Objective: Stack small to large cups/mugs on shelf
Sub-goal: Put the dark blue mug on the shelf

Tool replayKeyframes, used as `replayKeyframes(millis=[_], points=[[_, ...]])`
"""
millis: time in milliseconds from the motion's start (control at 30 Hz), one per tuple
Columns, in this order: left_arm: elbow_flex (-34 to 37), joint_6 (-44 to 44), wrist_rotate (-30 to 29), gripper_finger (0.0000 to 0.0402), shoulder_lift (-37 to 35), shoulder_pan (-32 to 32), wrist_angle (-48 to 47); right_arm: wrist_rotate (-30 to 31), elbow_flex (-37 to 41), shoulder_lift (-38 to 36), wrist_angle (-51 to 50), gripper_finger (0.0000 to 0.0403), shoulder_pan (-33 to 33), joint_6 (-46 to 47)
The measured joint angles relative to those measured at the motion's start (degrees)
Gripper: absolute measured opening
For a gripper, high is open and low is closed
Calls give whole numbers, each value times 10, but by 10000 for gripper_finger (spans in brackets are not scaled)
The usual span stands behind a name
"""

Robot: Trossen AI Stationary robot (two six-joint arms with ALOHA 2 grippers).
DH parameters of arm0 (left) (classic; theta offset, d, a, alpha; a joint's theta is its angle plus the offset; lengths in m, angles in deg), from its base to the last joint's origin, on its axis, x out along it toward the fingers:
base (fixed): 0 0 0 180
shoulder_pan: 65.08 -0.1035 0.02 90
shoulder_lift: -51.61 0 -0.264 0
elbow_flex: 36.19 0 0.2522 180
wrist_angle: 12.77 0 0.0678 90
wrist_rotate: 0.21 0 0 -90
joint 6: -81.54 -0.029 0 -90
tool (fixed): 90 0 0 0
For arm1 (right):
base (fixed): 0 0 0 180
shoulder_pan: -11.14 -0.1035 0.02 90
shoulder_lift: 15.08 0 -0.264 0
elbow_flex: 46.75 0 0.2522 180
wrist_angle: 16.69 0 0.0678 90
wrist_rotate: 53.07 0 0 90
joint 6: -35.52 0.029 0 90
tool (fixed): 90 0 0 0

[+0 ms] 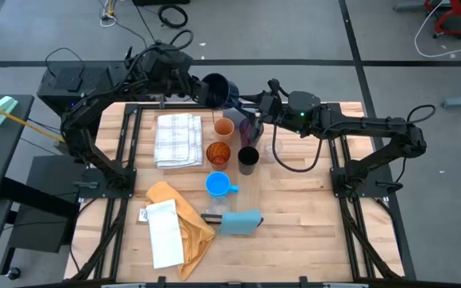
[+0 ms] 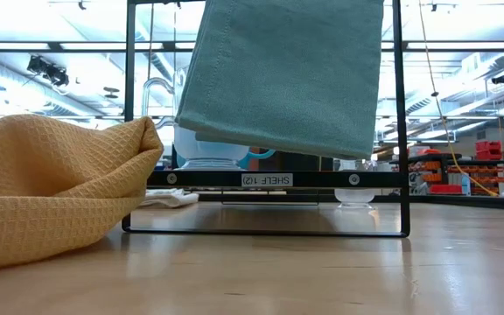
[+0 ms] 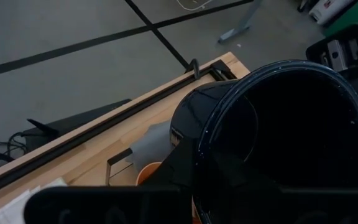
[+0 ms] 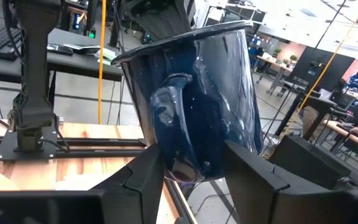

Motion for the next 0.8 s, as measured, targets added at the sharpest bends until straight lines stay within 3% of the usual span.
replayKeyframes(millis=[800], points=[[0,-16,8,25,36,1,-3,-11,1,0,-15,85,0,28]])
